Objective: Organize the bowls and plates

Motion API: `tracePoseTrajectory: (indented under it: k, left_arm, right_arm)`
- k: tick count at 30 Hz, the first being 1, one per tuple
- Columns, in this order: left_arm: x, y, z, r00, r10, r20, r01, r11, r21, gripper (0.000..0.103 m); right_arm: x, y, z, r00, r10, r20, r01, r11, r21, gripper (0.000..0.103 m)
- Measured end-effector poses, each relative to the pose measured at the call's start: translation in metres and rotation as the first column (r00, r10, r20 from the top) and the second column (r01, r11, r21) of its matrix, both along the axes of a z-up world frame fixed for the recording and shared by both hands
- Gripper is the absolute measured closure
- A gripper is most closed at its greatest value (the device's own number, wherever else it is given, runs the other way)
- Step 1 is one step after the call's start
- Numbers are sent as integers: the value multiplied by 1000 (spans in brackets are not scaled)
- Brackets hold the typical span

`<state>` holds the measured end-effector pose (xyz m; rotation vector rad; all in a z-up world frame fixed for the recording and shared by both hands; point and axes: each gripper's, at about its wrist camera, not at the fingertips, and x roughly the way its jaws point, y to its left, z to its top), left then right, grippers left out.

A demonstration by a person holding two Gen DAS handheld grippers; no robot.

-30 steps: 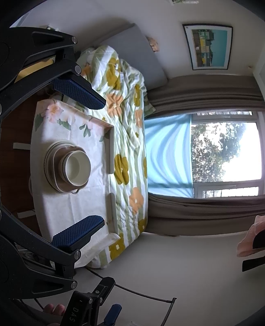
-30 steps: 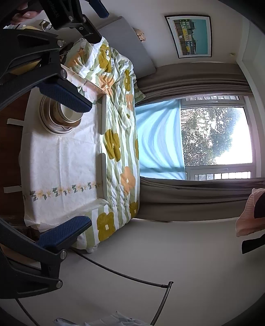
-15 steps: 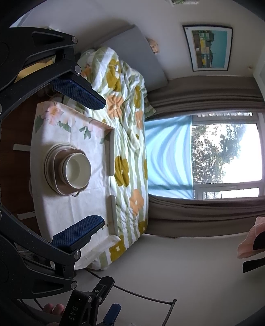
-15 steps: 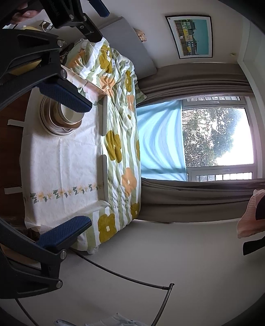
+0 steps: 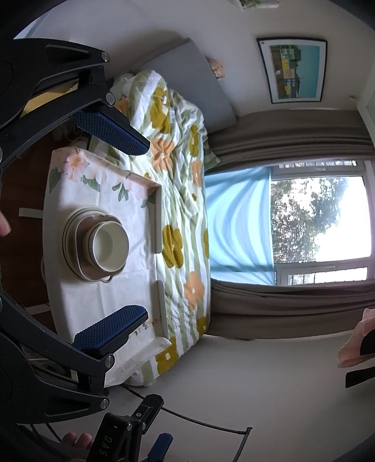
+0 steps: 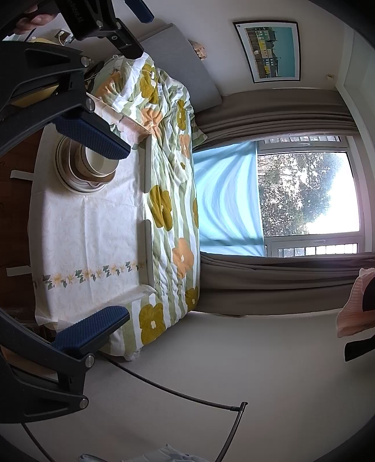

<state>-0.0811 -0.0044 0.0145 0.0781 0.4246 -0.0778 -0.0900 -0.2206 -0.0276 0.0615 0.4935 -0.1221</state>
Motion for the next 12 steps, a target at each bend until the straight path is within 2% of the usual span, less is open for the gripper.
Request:
tracePoseTrajectory:
  k: [5,12]
  left_arm:
    - [1,0,-1,999,34,19,-34,999,25,0]
    - [14,5,-6,1000,19,9,-19,1000,4,0]
  right_arm:
    - [0,1,0,1000,-1,-1,1,1000,1,2]
    - [12,13,-6,1000,3,-26,-3,1000,5,2]
